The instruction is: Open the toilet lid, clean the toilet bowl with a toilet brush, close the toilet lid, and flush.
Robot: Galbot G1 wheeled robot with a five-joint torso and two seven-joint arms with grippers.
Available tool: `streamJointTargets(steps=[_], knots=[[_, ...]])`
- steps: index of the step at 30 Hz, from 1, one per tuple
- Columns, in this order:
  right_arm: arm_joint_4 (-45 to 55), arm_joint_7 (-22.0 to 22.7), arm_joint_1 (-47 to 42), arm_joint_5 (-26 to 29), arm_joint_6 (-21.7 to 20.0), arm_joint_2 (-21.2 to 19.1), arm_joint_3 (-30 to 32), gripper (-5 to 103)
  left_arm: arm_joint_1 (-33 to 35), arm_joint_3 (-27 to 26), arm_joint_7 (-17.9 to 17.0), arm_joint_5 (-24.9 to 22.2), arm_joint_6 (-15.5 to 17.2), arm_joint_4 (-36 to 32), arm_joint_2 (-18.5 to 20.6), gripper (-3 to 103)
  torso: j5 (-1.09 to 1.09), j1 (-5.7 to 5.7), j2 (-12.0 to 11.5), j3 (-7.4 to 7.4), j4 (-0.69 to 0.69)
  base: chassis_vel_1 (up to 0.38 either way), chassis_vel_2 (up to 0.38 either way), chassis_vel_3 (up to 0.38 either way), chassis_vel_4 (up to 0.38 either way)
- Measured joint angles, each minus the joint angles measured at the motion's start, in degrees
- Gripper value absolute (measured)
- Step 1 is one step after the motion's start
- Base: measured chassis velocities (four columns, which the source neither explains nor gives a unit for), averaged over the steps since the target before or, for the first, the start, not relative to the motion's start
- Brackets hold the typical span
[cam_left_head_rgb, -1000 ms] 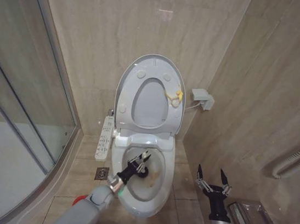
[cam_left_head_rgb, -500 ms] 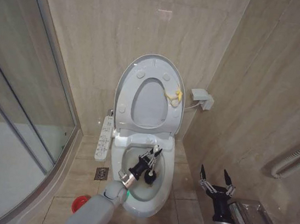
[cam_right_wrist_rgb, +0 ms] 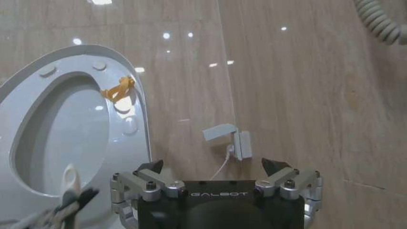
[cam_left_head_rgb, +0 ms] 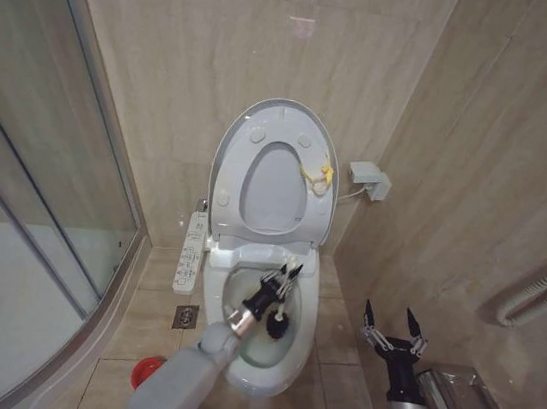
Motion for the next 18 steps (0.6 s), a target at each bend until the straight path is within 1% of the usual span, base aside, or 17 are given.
streamJointTargets(steps=[2,4,6,8,9,10,11,12,14,16,17,18], knots=[[-0.01,-0.01,-0.09,0.09,0.15,-0.12,0.09,100,-0.74,-0.04,0.02,-0.14,-0.02,0.89,-0.63,20,-0.01,-0.02,0.01,-0.02,0.01,0.0,0.0,0.0,0.0],[-0.02,-0.02,-0.19,0.29,0.25,-0.29,0.21,100,-1.33,0.53,-0.25,0.04,0.21,3.81,-1.19,20,0.0,-0.02,0.01,-0.02,0.04,0.0,0.0,0.0,0.0],[0.01,-0.02,-0.21,0.35,0.26,-0.33,0.24,100,-1.43,0.8,-0.58,0.45,0.48,4.57,-1.24,20,0.0,-0.02,0.01,-0.02,0.05,0.0,0.0,0.0,0.0],[0.18,-0.05,-0.24,0.44,0.27,-0.37,0.25,100,-1.72,2.13,-2.07,1.79,1.41,6.04,-1.04,20,0.0,-0.02,0.02,-0.02,0.05,0.0,0.0,0.0,0.0],[0.21,-0.07,-0.24,0.44,0.28,-0.36,0.25,100,-1.82,2.9,-3.19,2.47,2.12,6.09,-0.72,20,0.0,-0.02,0.02,-0.02,0.05,0.0,0.0,0.0,0.0],[0.22,-0.09,-0.24,0.45,0.29,-0.36,0.25,100,-1.97,4.77,-5.9,3.33,3.75,5.36,0.23,20,0.0,-0.02,0.02,-0.03,0.04,0.0,0.0,0.0,0.0],[0.22,-0.1,-0.25,0.45,0.29,-0.32,0.24,100,-2.09,7.07,-9.47,3.78,5.8,3.39,1.34,20,0.0,-0.02,0.02,-0.03,0.05,0.0,0.0,0.0,0.0],[0.22,-0.1,-0.25,0.45,0.29,-0.32,0.24,100,-2.09,7.07,-9.47,3.78,5.8,3.39,1.34,20,0.0,-0.02,0.02,-0.03,0.05,0.0,0.0,0.0,0.0],[0.22,-0.14,-0.28,0.45,0.3,-0.23,0.23,100,-2.51,9.93,-14.33,3.86,9.08,-0.27,2.79,20,0.0,-0.02,0.03,-0.02,0.06,0.0,0.0,0.0,0.0],[0.16,-0.23,-0.37,0.43,0.38,-0.07,0.22,100,-3.68,12.91,-18.62,3.18,13.04,-5.21,4.26,20,-0.01,-0.02,0.03,-0.02,0.03,0.0,0.0,0.0,0.0],[0.16,-0.23,-0.37,0.43,0.38,-0.07,0.22,100,-3.68,12.91,-18.62,3.18,13.04,-5.21,4.26,20,-0.01,-0.02,0.03,-0.02,0.03,0.0,0.0,0.0,0.0],[0.08,-0.28,-0.43,0.41,0.51,0.0,0.23,100,-4.6,14.16,-20.09,2.81,14.6,-7.4,4.87,20,0.0,-0.02,0.03,-0.02,0.01,0.0,0.0,0.0,0.0]])
